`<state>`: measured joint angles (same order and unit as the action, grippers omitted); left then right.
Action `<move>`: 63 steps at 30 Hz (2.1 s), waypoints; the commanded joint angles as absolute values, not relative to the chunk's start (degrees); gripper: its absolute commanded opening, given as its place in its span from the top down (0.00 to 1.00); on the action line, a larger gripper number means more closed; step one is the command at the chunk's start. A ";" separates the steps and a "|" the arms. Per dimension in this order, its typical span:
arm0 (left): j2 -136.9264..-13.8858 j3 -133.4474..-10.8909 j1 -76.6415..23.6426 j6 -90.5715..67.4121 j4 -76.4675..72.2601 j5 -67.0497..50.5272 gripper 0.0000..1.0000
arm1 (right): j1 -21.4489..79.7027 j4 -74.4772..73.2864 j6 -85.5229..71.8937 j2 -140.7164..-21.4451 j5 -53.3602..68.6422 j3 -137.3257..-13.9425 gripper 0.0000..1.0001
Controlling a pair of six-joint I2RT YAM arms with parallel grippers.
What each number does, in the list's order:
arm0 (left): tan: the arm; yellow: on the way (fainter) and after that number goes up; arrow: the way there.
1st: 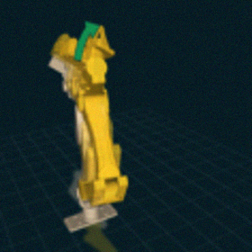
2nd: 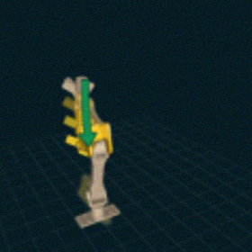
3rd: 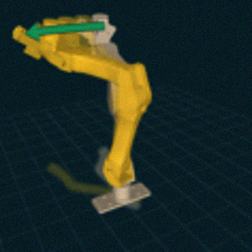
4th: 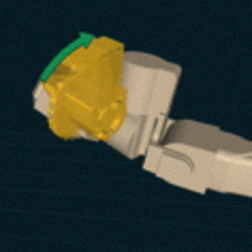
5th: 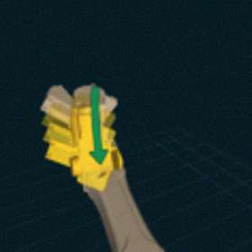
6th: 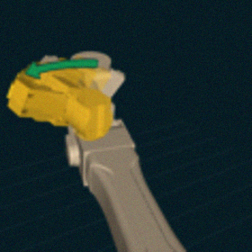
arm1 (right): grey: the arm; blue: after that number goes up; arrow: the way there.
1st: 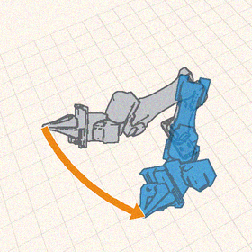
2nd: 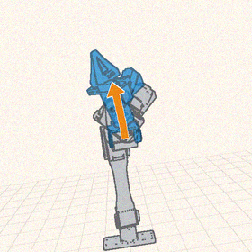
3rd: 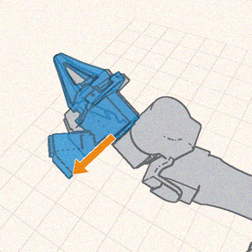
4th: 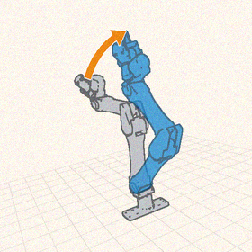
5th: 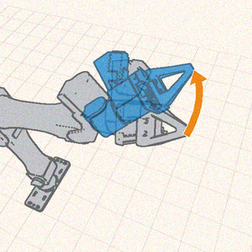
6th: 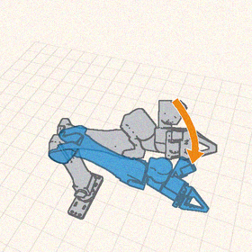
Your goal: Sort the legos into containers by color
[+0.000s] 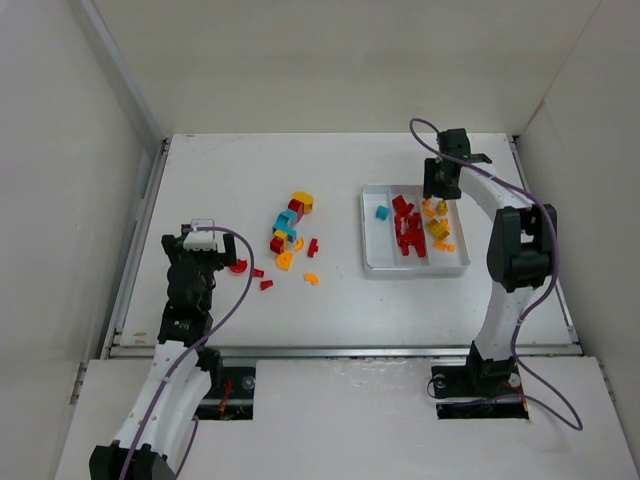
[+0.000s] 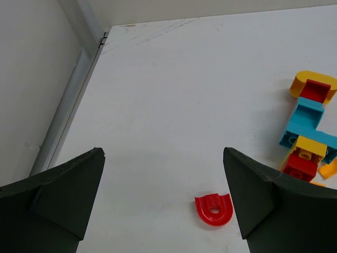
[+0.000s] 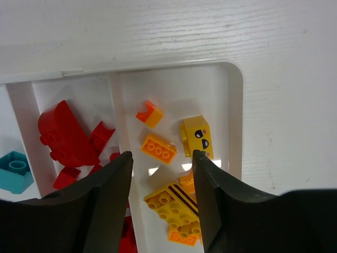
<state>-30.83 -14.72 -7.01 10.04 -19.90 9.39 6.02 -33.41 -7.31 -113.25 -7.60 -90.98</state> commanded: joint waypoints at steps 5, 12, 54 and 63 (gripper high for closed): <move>-29.44 -17.23 -6.77 10.28 -21.45 8.61 0.06 | 6.85 -34.98 -6.42 -110.49 -6.24 -92.82 0.50; -29.44 -17.23 -6.24 10.28 -22.06 9.84 0.06 | 31.05 -28.14 -1.32 -95.54 -10.82 -83.25 0.30; -27.33 -17.23 -5.71 10.81 -23.12 11.78 0.06 | 57.13 -16.96 0.97 -112.24 -5.01 -77.26 0.91; -27.86 -17.23 -5.71 10.81 -22.59 10.11 0.06 | 47.83 -14.06 -13.52 -100.03 -8.07 -76.73 1.00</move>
<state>-28.32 -14.74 -5.89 10.46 -20.27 11.55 53.23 -17.74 -6.07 -107.61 -5.15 -76.07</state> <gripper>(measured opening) 0.938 0.270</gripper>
